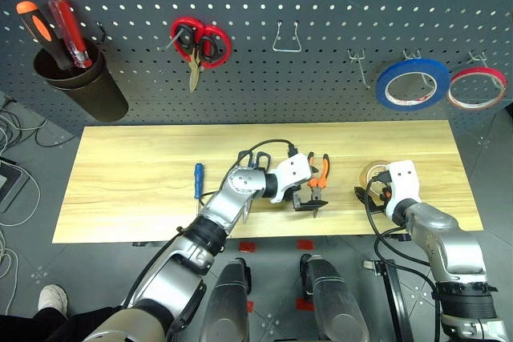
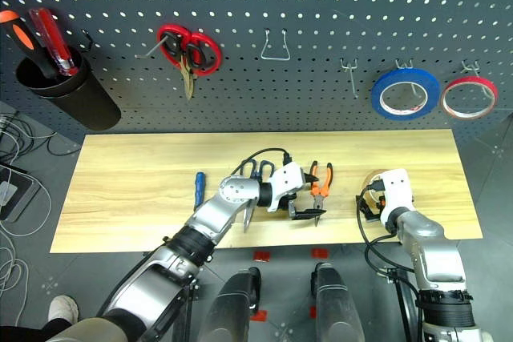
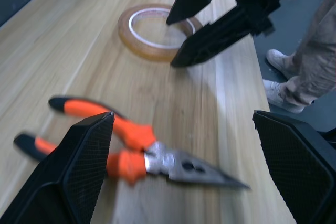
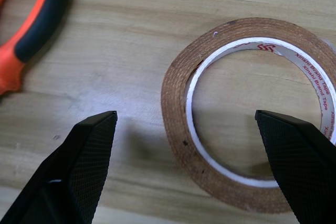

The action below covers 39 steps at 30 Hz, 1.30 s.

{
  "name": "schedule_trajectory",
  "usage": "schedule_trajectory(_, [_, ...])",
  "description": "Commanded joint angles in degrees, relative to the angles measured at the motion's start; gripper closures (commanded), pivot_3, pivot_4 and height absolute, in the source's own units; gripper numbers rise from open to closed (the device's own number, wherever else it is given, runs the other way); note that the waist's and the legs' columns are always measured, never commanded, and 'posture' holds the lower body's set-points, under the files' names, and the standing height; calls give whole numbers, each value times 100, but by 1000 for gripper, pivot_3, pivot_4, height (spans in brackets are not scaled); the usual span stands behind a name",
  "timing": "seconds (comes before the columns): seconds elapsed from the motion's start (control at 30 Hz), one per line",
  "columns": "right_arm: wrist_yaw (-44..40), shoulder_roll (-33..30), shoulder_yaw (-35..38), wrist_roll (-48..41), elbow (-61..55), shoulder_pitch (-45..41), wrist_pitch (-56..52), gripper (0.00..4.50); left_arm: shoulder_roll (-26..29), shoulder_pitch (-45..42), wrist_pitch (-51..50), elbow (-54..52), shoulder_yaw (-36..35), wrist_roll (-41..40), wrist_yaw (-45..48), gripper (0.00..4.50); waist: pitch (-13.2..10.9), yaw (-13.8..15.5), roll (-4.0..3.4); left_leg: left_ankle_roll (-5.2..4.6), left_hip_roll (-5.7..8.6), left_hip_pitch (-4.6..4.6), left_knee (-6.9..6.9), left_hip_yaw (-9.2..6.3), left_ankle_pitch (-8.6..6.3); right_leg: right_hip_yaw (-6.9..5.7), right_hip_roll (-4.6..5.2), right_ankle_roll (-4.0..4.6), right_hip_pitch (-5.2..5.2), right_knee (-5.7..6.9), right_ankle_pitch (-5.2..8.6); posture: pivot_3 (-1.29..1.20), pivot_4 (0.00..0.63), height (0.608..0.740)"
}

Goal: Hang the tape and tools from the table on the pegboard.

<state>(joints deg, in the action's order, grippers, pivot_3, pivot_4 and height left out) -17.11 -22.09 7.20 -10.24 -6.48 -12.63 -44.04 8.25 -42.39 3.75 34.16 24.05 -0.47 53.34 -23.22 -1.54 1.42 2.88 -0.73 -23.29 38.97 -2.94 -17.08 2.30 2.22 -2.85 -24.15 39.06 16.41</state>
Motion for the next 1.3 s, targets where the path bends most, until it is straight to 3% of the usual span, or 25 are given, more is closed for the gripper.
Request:
schedule_trajectory(0.03, [28, 1, 115, -24, 125, -89, 135, 0, -180, -253, 405, 454, -68, 128, -11, 28, -21, -1, -2, 0, 0, -2, 0, 3, 0, -1, 0, 0, -2, 1, 0, 21, 481, 740])
schedule_trajectory(0.13, [73, 88, 180, -106, 185, -134, 28, 0, -259, -420, 587, 742, -141, 169, -19, 28, -49, -1, 1, 0, 0, -5, 1, 3, 0, -2, 0, 0, -5, 3, 0, 24, 478, 740])
schedule_trajectory(0.23, [54, 147, 204, -149, 267, -158, 12, 597, -328, -576, 708, 984, -233, 198, -30, 0, -63, 0, 6, 1, -1, -8, 0, 2, 1, -4, 0, 0, -8, 1, 0, 31, 475, 740])
schedule_trajectory(0.53, [35, 204, 177, -140, 394, -210, 78, 3616, -350, -622, 852, 1177, -399, 283, -12, 0, -72, 0, 8, 2, -1, -10, 1, 1, 1, -6, 0, -1, -11, 0, 0, 41, 473, 740])
schedule_trajectory(0.6, [30, 208, 175, -128, 454, -239, 126, 4054, -338, -595, 846, 1149, -418, 298, 16, 0, -73, 1, 11, 2, -1, -10, 1, 0, 1, -5, 0, -1, -10, 0, -1, 42, 473, 740])
schedule_trajectory(0.9, [-80, -40, -213, 214, 104, -15, 526, 4054, -314, -373, 824, 616, -570, 52, 273, 0, -71, -4, 10, 9, -1, -9, 1, -3, 5, -2, 1, -5, -12, -1, -3, 23, 413, 740])
schedule_trajectory(1.1, [54, -237, -452, 555, -1144, 641, 854, 4054, 76, 523, -189, -1636, -766, -455, 418, 0, -46, -19, -7, 32, -8, -33, 0, -9, 18, -3, 4, -5, -39, -1, -3, 6, 348, 740])
schedule_trajectory(1.3, [442, -214, -837, 1294, -2150, 1350, 1978, 4054, 421, 1484, -1588, -3838, -1061, -806, -216, 0, 124, -14, -23, 51, -6, -74, 1, -14, 29, -5, 8, -5, -86, 8, -4, 4, 271, 740])
